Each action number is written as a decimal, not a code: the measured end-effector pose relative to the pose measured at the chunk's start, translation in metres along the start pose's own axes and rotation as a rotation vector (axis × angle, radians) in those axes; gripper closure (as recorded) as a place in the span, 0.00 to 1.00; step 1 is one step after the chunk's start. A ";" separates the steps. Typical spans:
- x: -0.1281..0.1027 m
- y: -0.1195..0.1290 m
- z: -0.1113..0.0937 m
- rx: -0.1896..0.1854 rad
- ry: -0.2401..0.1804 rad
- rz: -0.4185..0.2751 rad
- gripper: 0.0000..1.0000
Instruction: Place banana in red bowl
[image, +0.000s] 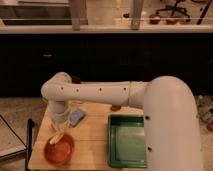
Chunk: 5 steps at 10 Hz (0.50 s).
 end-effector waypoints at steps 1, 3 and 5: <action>-0.007 0.001 0.001 -0.006 -0.016 -0.060 1.00; -0.021 0.002 0.004 -0.021 -0.045 -0.185 1.00; -0.027 0.004 0.007 -0.031 -0.073 -0.262 0.93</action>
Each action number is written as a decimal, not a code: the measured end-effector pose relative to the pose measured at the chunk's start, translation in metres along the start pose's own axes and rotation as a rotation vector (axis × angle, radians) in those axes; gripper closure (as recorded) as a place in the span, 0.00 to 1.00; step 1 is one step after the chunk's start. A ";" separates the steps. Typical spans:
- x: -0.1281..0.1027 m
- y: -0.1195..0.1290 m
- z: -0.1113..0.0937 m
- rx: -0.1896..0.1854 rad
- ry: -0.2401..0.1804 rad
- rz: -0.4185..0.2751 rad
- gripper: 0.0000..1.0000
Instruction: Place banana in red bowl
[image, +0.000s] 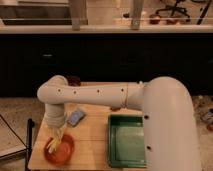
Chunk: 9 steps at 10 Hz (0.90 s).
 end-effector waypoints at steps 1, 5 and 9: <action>-0.001 0.001 0.001 -0.003 -0.010 -0.019 0.85; -0.006 0.000 0.005 -0.021 -0.048 -0.074 0.45; -0.008 -0.003 0.011 -0.042 -0.071 -0.094 0.20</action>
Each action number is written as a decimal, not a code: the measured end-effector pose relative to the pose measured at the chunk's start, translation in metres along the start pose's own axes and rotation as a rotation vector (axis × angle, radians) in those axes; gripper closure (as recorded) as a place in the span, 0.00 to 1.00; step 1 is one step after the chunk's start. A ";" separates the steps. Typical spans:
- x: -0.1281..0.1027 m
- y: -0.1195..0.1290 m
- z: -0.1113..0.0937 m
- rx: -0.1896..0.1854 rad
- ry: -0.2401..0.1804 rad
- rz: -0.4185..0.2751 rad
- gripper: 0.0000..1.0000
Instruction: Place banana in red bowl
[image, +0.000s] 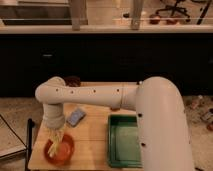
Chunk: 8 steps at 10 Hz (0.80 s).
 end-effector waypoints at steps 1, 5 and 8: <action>0.000 0.001 0.000 -0.002 -0.002 -0.001 0.20; 0.002 0.004 -0.003 0.003 -0.006 -0.002 0.20; 0.007 0.010 -0.016 0.037 0.017 0.023 0.20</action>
